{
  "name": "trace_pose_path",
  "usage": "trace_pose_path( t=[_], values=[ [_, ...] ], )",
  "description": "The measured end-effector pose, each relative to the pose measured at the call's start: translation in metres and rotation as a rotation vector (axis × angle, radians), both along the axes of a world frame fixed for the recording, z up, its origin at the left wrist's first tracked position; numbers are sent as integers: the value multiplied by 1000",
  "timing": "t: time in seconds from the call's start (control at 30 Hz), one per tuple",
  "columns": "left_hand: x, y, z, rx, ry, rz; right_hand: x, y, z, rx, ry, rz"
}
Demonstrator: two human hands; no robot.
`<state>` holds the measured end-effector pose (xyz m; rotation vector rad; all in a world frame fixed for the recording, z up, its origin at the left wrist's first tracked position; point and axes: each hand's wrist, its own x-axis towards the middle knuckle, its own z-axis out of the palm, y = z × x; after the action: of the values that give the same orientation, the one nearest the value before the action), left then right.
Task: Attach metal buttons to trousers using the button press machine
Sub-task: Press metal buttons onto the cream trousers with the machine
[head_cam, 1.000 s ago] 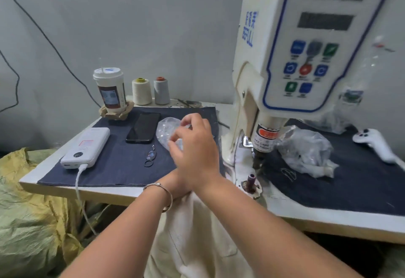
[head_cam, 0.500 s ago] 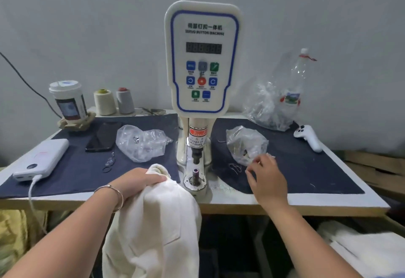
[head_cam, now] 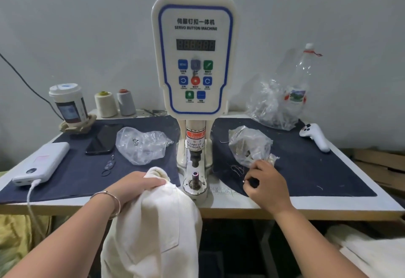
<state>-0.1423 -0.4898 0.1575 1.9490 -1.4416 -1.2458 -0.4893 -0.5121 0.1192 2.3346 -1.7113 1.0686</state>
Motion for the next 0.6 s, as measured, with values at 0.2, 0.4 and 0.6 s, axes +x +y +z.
trace_pose_path(
  t=[0.2, 0.4, 0.6],
  values=[
    [0, -4, -5, -18, 26, 25, -5, -6, 3, 167, -184, -16],
    [1, -4, -6, -22, 39, 5, -6, -14, 4, 349, -104, -3],
    [0, -2, -6, -37, 34, 18, -6, -13, 2, 359, -100, -7]
  ],
)
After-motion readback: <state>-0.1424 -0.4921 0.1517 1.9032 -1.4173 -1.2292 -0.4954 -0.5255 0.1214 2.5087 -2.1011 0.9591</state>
